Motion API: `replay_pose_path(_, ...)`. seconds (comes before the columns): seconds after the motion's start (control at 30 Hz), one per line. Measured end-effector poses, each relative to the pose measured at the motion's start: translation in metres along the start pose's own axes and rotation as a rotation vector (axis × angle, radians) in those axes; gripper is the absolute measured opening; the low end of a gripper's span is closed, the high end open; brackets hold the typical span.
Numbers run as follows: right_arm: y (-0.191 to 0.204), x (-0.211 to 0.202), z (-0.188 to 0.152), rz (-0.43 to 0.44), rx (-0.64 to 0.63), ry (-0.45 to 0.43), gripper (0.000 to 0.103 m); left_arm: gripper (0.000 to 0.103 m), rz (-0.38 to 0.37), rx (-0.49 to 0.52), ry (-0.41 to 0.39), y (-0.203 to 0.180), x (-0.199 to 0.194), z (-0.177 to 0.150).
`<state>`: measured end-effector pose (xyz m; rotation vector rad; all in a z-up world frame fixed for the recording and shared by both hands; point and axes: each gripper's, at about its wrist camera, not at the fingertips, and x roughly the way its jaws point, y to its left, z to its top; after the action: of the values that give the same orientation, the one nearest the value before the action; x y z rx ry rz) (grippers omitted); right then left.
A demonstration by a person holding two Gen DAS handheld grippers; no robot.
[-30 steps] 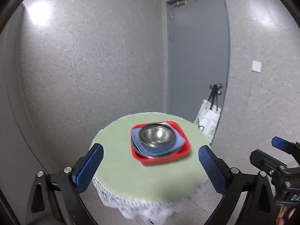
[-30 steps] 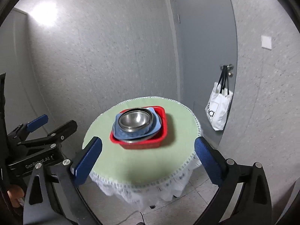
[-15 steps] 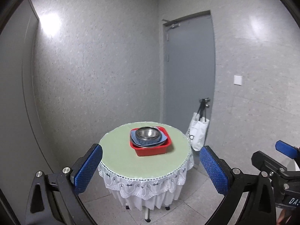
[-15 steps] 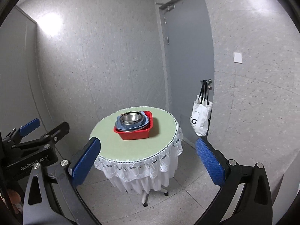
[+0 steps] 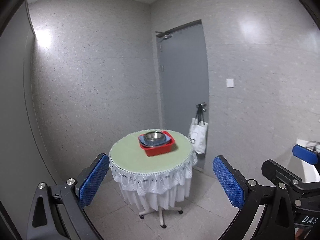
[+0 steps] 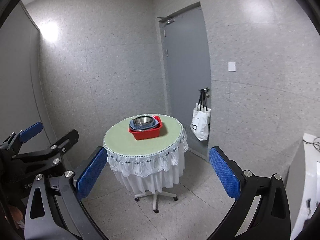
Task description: Organize plates and bowls
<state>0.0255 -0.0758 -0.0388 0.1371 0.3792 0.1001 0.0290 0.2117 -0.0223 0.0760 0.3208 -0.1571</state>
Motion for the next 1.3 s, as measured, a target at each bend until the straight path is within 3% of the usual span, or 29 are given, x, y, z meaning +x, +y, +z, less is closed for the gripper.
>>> replay_pose_path(0.2,0.002,-0.055,-0.011,-0.025,0.008,-0.026,0.103,0.103,-0.001,-0.025,-0.018,-0.001,-0.062,-0.008)
replay_pose_path(0.43,-0.020,-0.090,-0.016,-0.005,-0.017,-0.055,0.103,0.102,0.009,-0.033,-0.029,-0.020,-0.112,-0.018)
replay_pose_path(1.0,-0.111,-0.122,-0.014,0.069,-0.094,-0.066,0.103,0.102,0.058,-0.073,-0.040,-0.105,-0.138,-0.009)
replay_pose_path(1.3,-0.131,-0.127,-0.014,0.096,-0.086,-0.080,0.103,0.102,0.079,-0.066,-0.049,-0.135,-0.133,-0.012)
